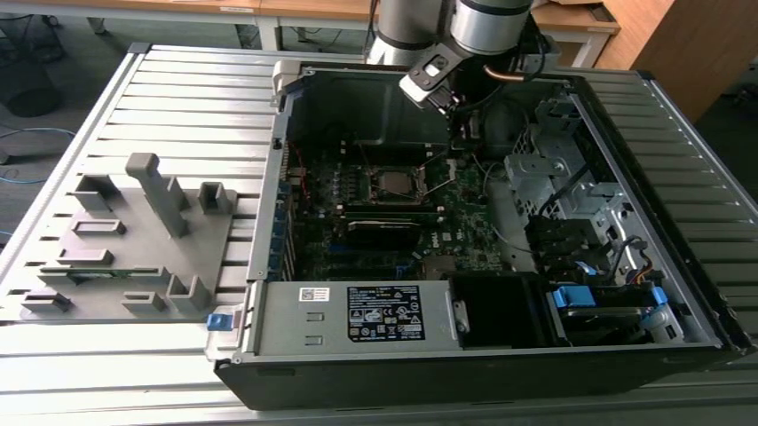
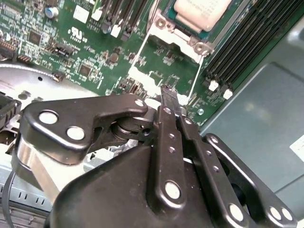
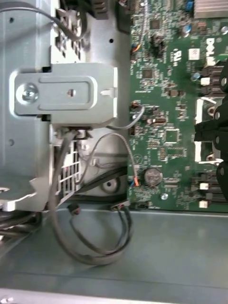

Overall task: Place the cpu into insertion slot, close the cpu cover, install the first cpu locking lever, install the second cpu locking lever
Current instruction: 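Close the cpu cover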

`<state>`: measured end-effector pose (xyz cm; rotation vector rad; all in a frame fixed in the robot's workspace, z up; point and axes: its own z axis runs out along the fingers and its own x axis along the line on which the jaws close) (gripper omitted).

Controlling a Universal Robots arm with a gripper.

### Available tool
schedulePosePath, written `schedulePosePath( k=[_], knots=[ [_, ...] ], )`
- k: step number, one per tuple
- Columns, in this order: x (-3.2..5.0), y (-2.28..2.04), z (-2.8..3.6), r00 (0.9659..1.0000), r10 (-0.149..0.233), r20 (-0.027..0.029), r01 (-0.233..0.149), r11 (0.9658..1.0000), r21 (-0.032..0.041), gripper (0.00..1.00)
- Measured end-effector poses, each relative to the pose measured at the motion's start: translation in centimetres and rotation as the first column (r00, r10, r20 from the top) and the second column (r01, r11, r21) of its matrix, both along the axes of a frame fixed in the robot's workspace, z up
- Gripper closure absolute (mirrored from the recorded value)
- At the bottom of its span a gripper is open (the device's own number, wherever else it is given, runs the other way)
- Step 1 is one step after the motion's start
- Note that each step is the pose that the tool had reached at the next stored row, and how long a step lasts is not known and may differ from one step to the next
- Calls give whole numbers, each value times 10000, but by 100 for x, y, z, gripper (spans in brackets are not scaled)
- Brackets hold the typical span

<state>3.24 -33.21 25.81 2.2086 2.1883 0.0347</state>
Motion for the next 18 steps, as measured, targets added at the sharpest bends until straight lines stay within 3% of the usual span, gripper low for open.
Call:
schedulePosePath(
  k=[12, 18],
  knots=[
    [197, 0, -4, 10000, 0, 0, 0, 10000, 0, 90],
    [201, 0, -85, 10000, -1, 0, 1, 10000, 0, 90]
  ],
)
